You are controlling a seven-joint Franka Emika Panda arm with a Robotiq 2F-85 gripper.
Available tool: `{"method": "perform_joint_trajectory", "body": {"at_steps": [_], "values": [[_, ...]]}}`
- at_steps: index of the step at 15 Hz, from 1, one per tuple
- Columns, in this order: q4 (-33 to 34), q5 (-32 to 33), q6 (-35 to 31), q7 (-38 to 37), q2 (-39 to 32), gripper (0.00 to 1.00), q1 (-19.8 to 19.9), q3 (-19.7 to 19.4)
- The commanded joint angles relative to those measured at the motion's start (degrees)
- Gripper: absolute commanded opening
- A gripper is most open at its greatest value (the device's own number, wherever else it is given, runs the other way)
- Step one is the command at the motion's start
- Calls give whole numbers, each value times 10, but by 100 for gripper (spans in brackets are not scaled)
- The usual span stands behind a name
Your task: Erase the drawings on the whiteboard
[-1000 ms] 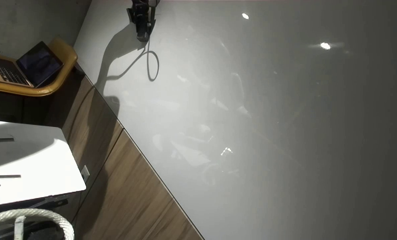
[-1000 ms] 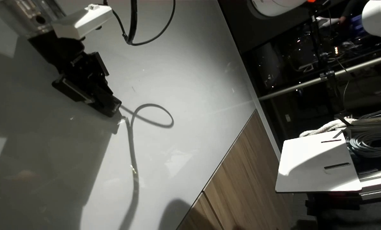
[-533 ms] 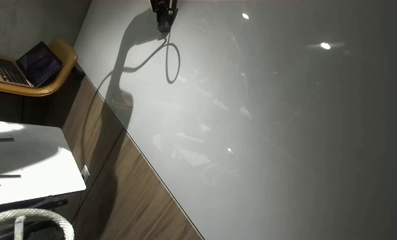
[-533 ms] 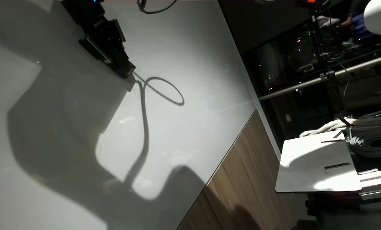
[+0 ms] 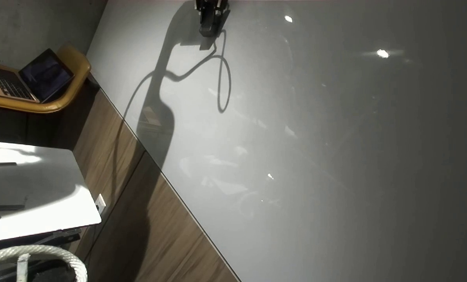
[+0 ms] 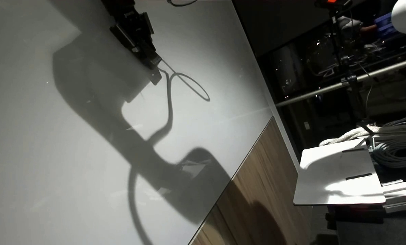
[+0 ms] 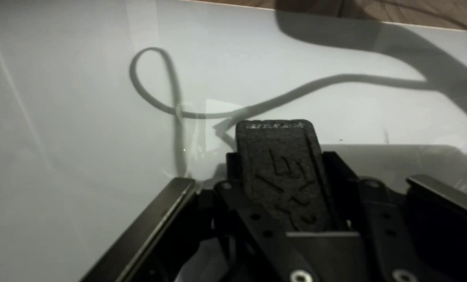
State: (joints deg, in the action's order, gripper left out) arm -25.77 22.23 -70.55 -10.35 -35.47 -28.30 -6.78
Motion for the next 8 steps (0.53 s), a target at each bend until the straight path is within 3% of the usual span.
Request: {"method": "perform_joint_trajectory", "body": {"at_steps": [1,8], "values": [[-11,-26,20,-2,2,29,24,18],[14,-34,175,-7,-14,29,25,24]]}}
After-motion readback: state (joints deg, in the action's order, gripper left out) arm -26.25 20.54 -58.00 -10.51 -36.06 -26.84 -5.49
